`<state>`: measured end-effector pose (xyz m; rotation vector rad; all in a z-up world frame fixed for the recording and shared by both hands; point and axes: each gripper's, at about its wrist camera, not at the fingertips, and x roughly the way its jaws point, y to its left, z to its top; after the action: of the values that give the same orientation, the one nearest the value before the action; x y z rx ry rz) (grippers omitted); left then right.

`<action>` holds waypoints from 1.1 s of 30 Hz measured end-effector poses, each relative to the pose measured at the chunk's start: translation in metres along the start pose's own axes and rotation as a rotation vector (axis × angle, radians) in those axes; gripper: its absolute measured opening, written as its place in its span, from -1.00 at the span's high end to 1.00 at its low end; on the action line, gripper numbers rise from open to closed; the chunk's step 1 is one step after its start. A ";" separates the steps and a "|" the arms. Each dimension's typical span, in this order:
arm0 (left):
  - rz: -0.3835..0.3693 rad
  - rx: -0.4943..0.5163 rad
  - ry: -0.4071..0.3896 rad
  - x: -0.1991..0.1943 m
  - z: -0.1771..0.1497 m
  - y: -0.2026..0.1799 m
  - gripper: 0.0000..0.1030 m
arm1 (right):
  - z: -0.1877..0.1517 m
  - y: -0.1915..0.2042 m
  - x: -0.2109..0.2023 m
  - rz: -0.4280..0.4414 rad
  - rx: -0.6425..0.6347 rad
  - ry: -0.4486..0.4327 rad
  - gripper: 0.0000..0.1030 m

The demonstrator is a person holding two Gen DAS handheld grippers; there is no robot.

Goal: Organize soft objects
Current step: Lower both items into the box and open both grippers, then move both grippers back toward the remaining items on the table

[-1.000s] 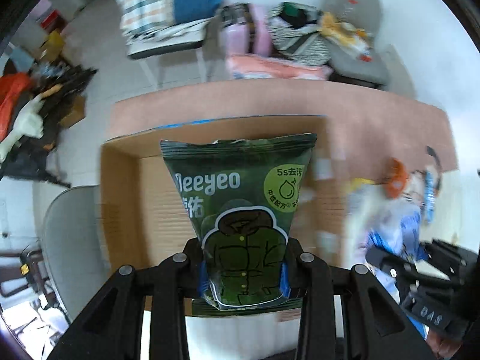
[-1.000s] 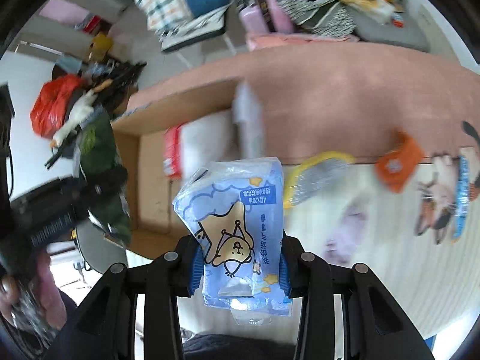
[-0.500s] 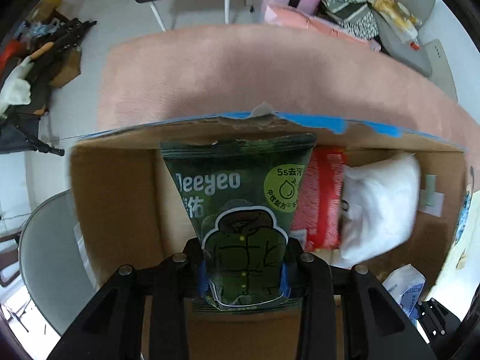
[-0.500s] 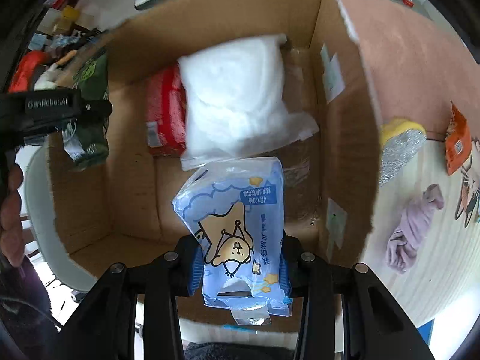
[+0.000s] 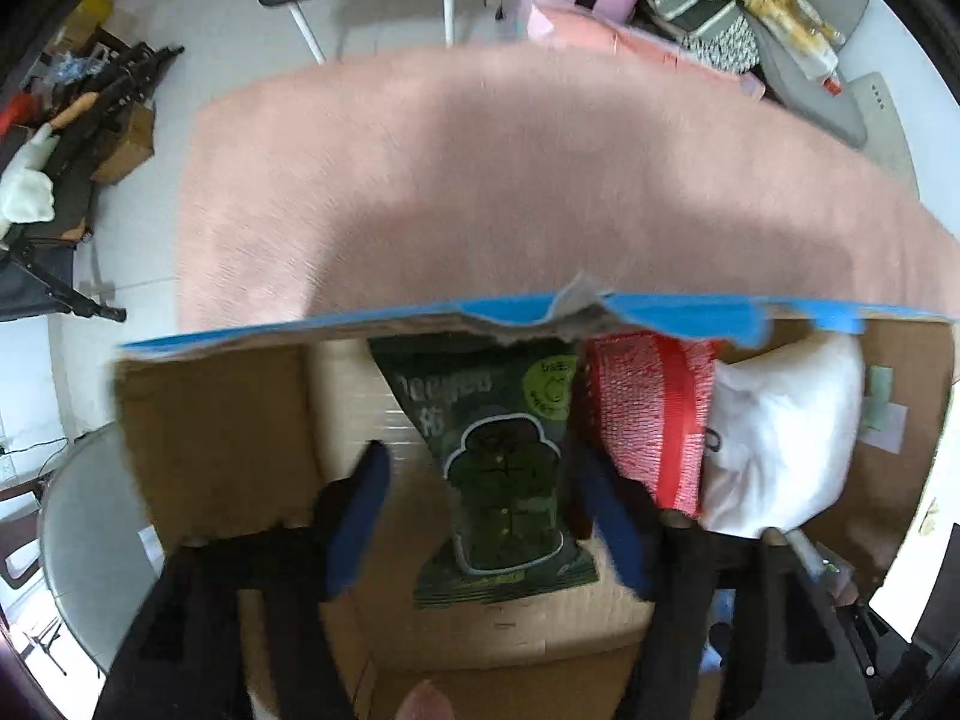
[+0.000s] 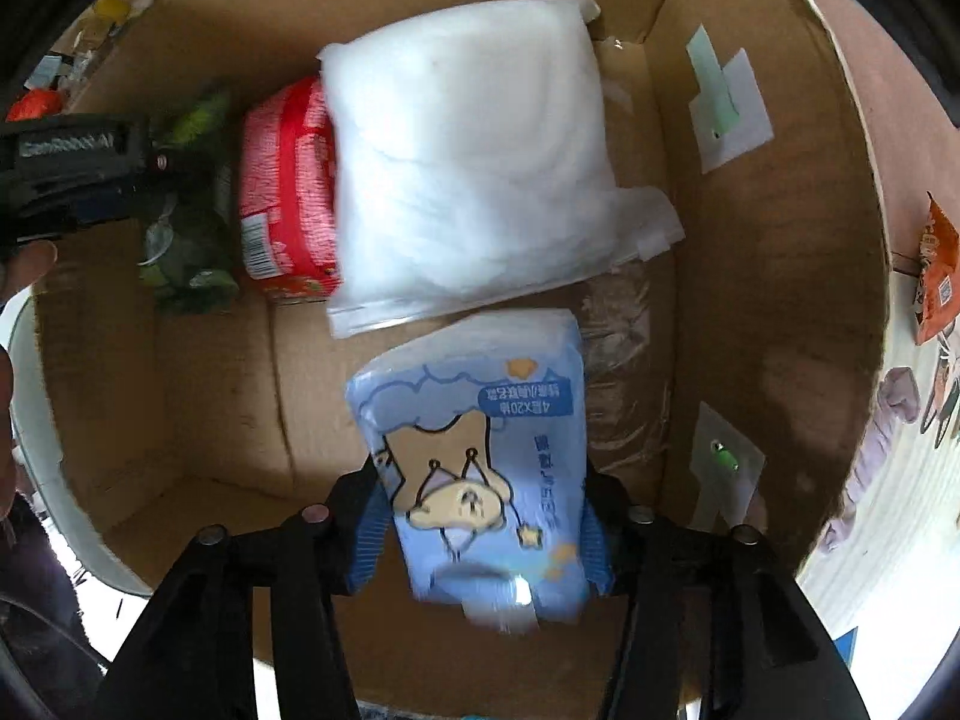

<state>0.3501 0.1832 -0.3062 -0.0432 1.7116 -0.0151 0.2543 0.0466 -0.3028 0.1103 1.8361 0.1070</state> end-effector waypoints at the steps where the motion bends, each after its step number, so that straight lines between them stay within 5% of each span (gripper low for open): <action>1: -0.003 0.002 -0.016 -0.007 -0.003 0.000 -0.48 | -0.001 0.002 -0.005 -0.005 -0.007 -0.012 -0.45; 5: 0.016 0.008 -0.071 -0.036 -0.021 0.002 -0.80 | -0.008 0.003 -0.020 -0.030 -0.026 -0.045 -0.60; 8: 0.034 0.009 -0.122 -0.056 -0.041 0.009 -0.93 | -0.015 0.003 -0.035 -0.043 -0.041 -0.075 -1.00; 33: 0.036 -0.058 -0.414 -0.164 -0.218 -0.004 -0.96 | -0.138 -0.001 -0.159 -0.016 -0.094 -0.432 -1.00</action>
<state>0.1578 0.1816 -0.1136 -0.0550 1.2985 0.0664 0.1634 0.0220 -0.1145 0.0477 1.3983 0.1463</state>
